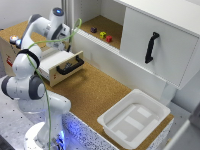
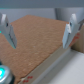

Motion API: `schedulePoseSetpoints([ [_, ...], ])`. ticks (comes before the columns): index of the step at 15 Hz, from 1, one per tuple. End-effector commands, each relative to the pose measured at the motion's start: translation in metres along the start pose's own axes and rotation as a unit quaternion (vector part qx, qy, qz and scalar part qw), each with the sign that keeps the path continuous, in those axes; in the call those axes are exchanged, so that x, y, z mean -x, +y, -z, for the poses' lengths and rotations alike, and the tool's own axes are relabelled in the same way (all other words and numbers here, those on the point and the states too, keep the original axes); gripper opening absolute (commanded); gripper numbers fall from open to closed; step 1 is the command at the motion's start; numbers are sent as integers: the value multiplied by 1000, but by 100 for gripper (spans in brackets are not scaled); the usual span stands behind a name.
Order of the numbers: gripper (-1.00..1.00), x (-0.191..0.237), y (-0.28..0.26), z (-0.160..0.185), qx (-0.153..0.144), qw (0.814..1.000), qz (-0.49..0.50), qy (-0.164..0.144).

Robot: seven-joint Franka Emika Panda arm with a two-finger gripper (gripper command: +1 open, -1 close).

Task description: Move the red light switch to turn off the red light

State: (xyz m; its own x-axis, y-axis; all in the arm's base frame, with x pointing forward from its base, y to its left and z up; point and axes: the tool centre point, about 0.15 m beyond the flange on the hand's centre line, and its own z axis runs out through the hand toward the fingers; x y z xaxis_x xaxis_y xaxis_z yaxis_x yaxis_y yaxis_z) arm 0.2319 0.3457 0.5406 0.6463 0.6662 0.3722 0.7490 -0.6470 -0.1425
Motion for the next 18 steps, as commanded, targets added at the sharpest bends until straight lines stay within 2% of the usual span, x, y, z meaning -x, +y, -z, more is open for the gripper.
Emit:
schedulePoseSetpoints([
  [1, 100, -54, -81, -19, 69, 974, 127, -172],
  [4, 100, -69, -110, -42, 68, 962, 172, -200],
  [9, 100, -80, -158, -58, 80, 943, 236, -218],
  [15, 100, -96, -194, -81, 79, 929, 272, -236],
  [18, 100, -106, -206, -86, 76, 930, 277, -229],
])
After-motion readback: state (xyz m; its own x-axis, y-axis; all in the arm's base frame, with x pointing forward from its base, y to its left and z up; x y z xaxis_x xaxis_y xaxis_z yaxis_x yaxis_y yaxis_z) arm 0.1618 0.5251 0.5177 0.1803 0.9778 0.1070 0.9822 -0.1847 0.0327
